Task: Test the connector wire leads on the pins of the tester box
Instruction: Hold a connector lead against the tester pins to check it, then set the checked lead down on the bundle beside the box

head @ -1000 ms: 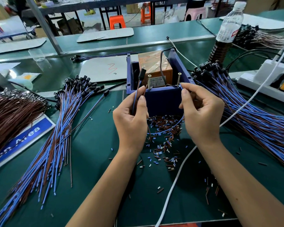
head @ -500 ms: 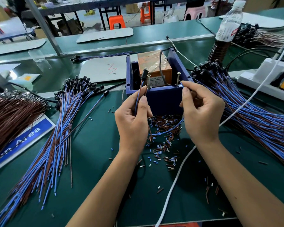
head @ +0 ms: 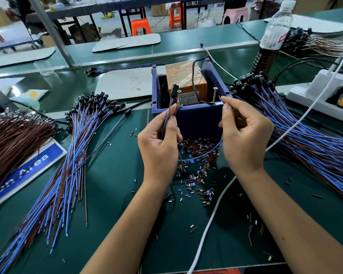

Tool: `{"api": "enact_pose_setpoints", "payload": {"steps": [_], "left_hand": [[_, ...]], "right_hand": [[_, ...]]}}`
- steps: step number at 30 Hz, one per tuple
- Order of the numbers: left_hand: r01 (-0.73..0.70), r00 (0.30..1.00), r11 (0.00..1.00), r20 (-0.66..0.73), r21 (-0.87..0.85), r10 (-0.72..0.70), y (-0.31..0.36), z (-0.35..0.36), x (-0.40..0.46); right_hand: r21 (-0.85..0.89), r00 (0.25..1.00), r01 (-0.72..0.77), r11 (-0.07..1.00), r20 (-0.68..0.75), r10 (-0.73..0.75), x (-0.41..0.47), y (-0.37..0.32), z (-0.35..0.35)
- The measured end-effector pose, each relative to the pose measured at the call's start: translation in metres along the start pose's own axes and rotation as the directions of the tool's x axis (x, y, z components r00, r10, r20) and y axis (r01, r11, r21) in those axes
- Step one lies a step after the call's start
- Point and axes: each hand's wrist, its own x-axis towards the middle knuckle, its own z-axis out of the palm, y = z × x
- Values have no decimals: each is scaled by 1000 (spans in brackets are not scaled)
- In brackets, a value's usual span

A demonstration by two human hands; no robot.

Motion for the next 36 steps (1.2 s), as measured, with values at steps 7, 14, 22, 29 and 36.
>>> {"api": "enact_pose_setpoints", "payload": {"steps": [7, 14, 22, 29, 36], "left_hand": [[-4, 1000, 1000, -2, 1, 4, 0, 0, 0], [-4, 1000, 999, -13, 33, 5, 0, 0, 0], [2, 1000, 1000, -10, 30, -2, 0, -1, 0], [-2, 1000, 1000, -14, 25, 3, -1, -1, -1], [4, 1000, 1000, -26, 14, -3, -5, -2, 1]], "right_hand": [[-15, 999, 25, 1000, 48, -24, 0, -2, 0], [-12, 999, 27, 1000, 45, -26, 1, -1, 1], [-11, 998, 36, 999, 53, -35, 1, -2, 0], [-18, 997, 36, 999, 65, -34, 0, -4, -2], [-21, 997, 33, 999, 71, -31, 0, -6, -3]]}}
